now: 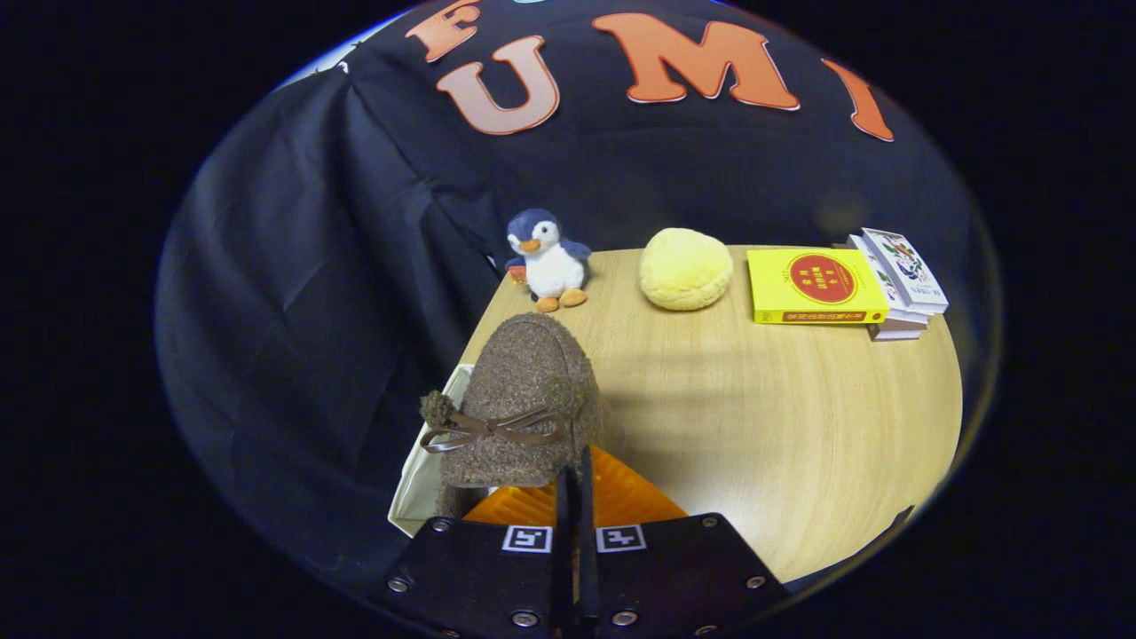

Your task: Open the storage box then place both shoes into the box .Put the left shoe in first, then the right shoe, with the right side of both shoes facing outward in a uniform manner.

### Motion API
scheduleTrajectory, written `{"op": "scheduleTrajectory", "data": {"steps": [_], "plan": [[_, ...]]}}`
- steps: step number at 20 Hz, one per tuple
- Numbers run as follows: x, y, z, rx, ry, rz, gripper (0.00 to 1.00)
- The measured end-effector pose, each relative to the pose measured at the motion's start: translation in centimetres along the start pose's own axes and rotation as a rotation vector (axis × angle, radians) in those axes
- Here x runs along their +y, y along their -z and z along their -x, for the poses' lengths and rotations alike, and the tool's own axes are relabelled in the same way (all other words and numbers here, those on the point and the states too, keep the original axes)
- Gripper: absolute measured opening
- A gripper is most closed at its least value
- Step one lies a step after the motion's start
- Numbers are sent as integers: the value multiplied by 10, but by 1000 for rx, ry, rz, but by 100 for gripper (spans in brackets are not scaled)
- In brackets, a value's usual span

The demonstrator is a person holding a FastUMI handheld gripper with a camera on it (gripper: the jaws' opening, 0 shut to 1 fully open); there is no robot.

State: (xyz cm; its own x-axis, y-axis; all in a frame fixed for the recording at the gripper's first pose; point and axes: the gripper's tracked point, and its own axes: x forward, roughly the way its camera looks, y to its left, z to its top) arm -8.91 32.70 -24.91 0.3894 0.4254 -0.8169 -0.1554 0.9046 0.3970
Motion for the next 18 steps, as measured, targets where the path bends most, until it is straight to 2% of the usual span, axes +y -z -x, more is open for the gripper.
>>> {"op": "scheduleTrajectory", "data": {"steps": [6,13,17,18], "plan": [[39,29,-38,76,3,32,4],[20,67,-70,175,175,85,6],[24,69,-63,189,172,57,18],[24,65,-59,178,173,54,25]]}}
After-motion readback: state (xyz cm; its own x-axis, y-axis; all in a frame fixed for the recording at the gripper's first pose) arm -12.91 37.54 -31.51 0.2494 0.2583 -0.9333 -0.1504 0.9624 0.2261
